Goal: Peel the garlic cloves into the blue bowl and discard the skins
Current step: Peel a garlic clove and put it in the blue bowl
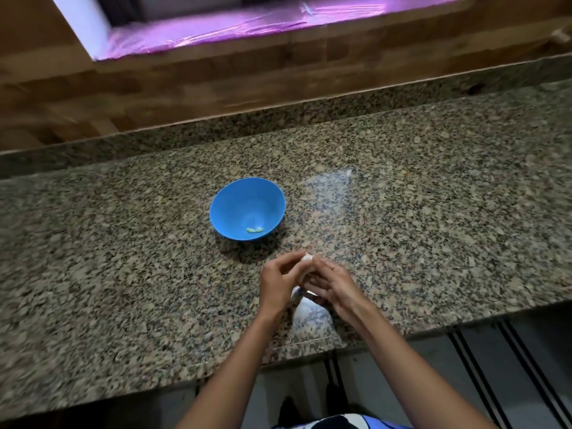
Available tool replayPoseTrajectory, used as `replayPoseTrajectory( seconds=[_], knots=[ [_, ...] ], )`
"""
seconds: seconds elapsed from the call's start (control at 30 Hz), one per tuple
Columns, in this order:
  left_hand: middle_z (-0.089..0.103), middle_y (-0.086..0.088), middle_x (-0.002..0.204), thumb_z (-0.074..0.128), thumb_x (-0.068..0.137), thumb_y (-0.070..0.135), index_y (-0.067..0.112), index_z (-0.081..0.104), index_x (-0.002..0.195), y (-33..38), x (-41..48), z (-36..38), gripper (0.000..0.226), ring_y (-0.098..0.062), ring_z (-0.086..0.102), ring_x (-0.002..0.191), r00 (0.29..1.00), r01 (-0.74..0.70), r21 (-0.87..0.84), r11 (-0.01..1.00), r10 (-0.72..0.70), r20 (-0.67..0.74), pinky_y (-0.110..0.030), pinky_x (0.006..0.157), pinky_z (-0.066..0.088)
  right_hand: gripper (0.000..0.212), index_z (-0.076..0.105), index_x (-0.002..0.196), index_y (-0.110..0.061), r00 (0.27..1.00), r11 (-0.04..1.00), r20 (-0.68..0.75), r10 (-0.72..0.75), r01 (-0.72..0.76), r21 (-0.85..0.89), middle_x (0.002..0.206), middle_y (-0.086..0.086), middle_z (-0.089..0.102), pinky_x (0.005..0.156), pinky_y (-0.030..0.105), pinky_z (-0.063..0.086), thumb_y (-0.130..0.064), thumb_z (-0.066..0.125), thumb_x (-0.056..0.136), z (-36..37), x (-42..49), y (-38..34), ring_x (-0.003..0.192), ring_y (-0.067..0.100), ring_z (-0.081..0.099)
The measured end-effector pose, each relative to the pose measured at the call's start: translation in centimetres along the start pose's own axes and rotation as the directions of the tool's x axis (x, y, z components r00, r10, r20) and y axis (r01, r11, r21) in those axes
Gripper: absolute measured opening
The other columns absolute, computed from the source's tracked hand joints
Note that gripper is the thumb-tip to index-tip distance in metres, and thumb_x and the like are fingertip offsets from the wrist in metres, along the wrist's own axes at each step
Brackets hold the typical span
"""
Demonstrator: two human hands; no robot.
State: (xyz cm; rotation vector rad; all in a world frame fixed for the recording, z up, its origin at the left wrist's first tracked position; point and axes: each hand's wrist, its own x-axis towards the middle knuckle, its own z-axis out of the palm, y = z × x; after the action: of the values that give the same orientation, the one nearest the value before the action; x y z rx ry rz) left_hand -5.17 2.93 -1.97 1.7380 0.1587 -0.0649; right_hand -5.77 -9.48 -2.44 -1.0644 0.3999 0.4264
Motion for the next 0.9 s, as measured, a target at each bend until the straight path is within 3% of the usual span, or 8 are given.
replayPoseTrajectory(
  seconds=[0.13, 0.23, 0.3, 0.4, 0.5, 0.6, 0.83, 0.9],
  knots=[
    [0.072, -0.009, 0.101, 0.069, 0.084, 0.012, 0.009, 0.069, 0.109, -0.1, 0.6, -0.7, 0.025, -0.022, 0.07, 0.091, 0.976, 0.212, -0.25, 0.945, -0.216, 0.009, -0.032, 0.075, 0.057, 0.023, 0.063, 0.112, -0.013, 1.0, 0.999, -0.014, -0.025, 0.025, -0.032, 0.106, 0.007, 0.069, 0.084, 0.033, 0.055, -0.019, 0.052, 0.094, 0.0, -0.4, 0.1, 0.1, 0.022, 0.065],
    [0.072, -0.012, 0.1, 0.066, 0.085, 0.012, 0.007, 0.068, 0.109, 0.3, 0.2, -0.5, 0.024, -0.023, 0.07, 0.087, 0.941, 0.334, -0.446, 0.83, -0.324, 0.101, -0.028, 0.07, 0.058, 0.019, 0.062, 0.109, -0.013, 0.999, 0.999, -0.027, -0.038, 0.039, 0.008, 0.105, 0.01, 0.069, 0.079, 0.034, 0.057, -0.016, 0.057, 0.09, 0.0, -0.4, -0.1, 0.094, 0.025, 0.066],
    [0.072, -0.012, 0.1, 0.066, 0.086, 0.012, 0.006, 0.067, 0.109, 0.4, -0.1, -0.3, 0.024, -0.022, 0.07, 0.084, 0.94, 0.337, -0.453, 0.825, -0.323, 0.112, -0.028, 0.07, 0.058, 0.021, 0.061, 0.11, -0.016, 0.999, 0.999, -0.026, -0.047, 0.047, 0.026, 0.105, 0.01, 0.069, 0.079, 0.036, 0.057, -0.015, 0.058, 0.089, 0.0, -0.4, -0.1, 0.09, 0.023, 0.068],
    [0.071, -0.014, 0.103, 0.068, 0.084, 0.01, 0.005, 0.069, 0.107, 0.1, 0.0, -0.2, 0.023, -0.024, 0.07, 0.087, 0.964, 0.264, -0.304, 0.916, -0.255, 0.07, -0.032, 0.073, 0.059, 0.031, 0.057, 0.121, -0.012, 0.998, 0.997, -0.024, -0.058, 0.059, 0.047, 0.112, 0.012, 0.066, 0.08, 0.037, 0.057, -0.013, 0.056, 0.09, -0.3, -0.4, 0.2, 0.089, 0.021, 0.068],
    [0.072, -0.006, 0.1, 0.07, 0.083, 0.012, 0.013, 0.071, 0.105, -0.3, -0.1, -0.4, 0.022, -0.019, 0.07, 0.087, 0.996, 0.09, -0.075, 0.993, -0.092, -0.016, -0.036, 0.075, 0.059, 0.034, 0.056, 0.122, -0.007, 0.995, 0.996, -0.054, -0.083, 0.085, 0.04, 0.109, 0.014, 0.067, 0.08, 0.036, 0.057, -0.012, 0.058, 0.089, -0.6, -0.4, 0.3, 0.094, 0.026, 0.067],
    [0.071, 0.005, 0.096, 0.072, 0.082, 0.02, 0.016, 0.071, 0.106, -0.2, -0.6, -0.1, 0.024, -0.006, 0.068, 0.083, 0.995, -0.062, 0.138, 0.988, 0.073, -0.072, -0.025, 0.072, 0.057, 0.032, 0.057, 0.121, -0.016, 0.994, 0.994, -0.034, -0.108, 0.109, 0.016, 0.106, 0.007, 0.069, 0.076, 0.027, 0.057, -0.009, 0.057, 0.09, -0.3, -0.4, 0.4, 0.087, 0.015, 0.069],
    [0.071, 0.004, 0.093, 0.072, 0.082, 0.015, 0.013, 0.073, 0.103, 0.3, -0.7, -0.4, 0.021, 0.002, 0.066, 0.074, 0.993, -0.121, 0.218, 0.969, 0.12, 0.019, -0.015, 0.063, 0.054, 0.02, 0.049, 0.115, -0.012, 0.997, 0.997, -0.02, -0.071, 0.071, 0.02, 0.105, 0.012, 0.065, 0.081, 0.033, 0.056, -0.015, 0.051, 0.095, 0.1, 0.0, 0.5, 0.088, 0.019, 0.065],
    [0.071, 0.005, 0.089, 0.073, 0.082, 0.017, 0.014, 0.072, 0.101, 0.3, -0.8, -0.1, 0.019, 0.002, 0.066, 0.073, 0.993, -0.12, 0.231, 0.966, 0.12, 0.012, -0.017, 0.063, 0.055, 0.024, 0.049, 0.119, -0.016, 0.998, 0.998, -0.022, -0.066, 0.066, 0.018, 0.11, 0.011, 0.064, 0.087, 0.036, 0.053, -0.016, 0.05, 0.095, 0.2, 0.1, 0.7, 0.097, 0.021, 0.063]
  ],
)
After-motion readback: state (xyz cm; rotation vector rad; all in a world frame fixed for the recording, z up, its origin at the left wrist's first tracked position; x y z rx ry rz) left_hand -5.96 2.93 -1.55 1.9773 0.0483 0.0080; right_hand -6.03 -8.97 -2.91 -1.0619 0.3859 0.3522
